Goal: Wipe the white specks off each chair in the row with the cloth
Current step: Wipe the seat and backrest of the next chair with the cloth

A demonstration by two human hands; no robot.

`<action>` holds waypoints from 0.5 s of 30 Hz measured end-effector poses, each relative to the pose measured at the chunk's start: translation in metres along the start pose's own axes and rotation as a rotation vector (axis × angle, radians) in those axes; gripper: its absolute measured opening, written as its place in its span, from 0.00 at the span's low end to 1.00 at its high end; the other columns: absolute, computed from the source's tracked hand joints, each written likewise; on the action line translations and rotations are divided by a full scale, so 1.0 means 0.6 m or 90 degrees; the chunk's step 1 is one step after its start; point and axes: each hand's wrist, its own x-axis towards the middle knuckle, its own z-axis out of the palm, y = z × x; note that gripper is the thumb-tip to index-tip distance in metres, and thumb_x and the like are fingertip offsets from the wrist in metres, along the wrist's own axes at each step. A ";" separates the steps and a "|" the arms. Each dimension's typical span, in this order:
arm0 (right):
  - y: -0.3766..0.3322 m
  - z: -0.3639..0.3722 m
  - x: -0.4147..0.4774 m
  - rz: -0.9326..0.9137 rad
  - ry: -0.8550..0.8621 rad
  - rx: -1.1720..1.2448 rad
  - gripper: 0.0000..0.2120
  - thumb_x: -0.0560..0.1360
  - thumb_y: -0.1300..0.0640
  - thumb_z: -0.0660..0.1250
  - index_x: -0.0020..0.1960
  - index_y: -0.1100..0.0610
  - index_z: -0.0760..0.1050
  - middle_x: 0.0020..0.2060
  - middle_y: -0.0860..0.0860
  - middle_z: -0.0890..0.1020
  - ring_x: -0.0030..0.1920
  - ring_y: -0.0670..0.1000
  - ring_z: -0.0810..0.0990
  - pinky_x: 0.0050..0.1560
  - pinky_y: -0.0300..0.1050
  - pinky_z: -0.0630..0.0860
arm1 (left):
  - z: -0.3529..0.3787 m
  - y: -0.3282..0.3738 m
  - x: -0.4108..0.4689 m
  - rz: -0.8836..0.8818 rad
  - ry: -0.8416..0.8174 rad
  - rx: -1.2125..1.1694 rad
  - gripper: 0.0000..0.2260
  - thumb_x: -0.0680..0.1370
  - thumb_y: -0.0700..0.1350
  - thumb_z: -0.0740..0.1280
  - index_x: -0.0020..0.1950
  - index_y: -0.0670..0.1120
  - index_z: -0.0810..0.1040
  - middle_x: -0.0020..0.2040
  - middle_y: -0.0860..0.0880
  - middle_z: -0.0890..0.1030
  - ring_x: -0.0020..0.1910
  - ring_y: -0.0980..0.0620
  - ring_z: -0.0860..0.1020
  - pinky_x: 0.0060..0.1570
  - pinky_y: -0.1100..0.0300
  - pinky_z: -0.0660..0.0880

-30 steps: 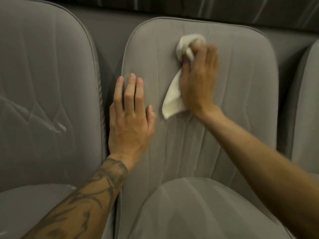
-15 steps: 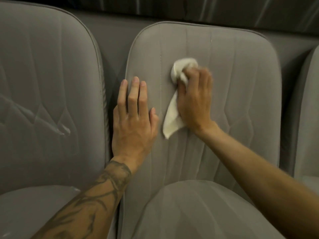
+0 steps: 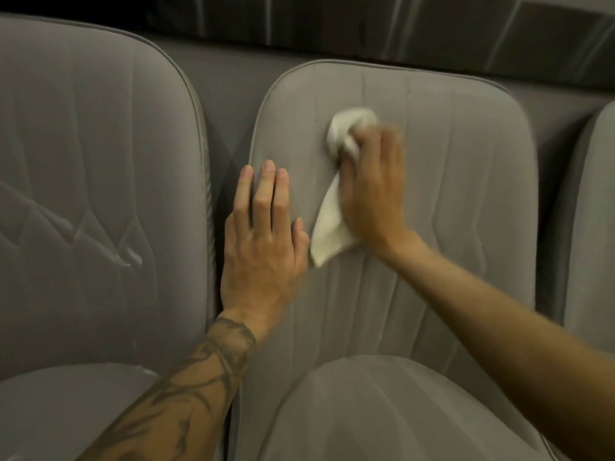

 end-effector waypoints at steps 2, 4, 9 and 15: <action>0.004 -0.024 -0.091 -0.091 -0.101 0.015 0.09 0.79 0.62 0.64 0.58 0.59 0.70 0.52 0.60 0.75 0.50 0.60 0.73 0.51 0.55 0.71 | -0.001 0.001 0.002 -0.005 -0.004 -0.001 0.27 0.83 0.46 0.61 0.82 0.39 0.61 0.81 0.40 0.63 0.82 0.39 0.59 0.75 0.45 0.65; 0.027 -0.040 -0.096 -0.136 -0.146 -0.001 0.09 0.79 0.62 0.65 0.58 0.57 0.69 0.52 0.60 0.75 0.50 0.61 0.73 0.50 0.55 0.70 | -0.002 0.003 0.000 -0.010 -0.010 -0.005 0.27 0.84 0.46 0.61 0.82 0.40 0.61 0.82 0.41 0.62 0.82 0.39 0.58 0.74 0.45 0.66; 0.024 0.001 0.108 0.022 0.032 -0.064 0.08 0.78 0.58 0.62 0.54 0.62 0.75 0.50 0.61 0.77 0.49 0.60 0.74 0.49 0.52 0.68 | 0.000 0.002 0.002 -0.008 -0.010 -0.013 0.28 0.83 0.45 0.62 0.82 0.40 0.61 0.82 0.41 0.62 0.82 0.39 0.58 0.77 0.46 0.63; -0.032 -0.007 -0.069 -0.052 -0.090 0.054 0.08 0.79 0.61 0.62 0.57 0.62 0.72 0.50 0.61 0.76 0.49 0.60 0.73 0.50 0.54 0.71 | 0.000 0.002 0.004 -0.007 0.007 -0.031 0.27 0.83 0.43 0.61 0.81 0.39 0.63 0.81 0.40 0.64 0.82 0.38 0.59 0.78 0.47 0.60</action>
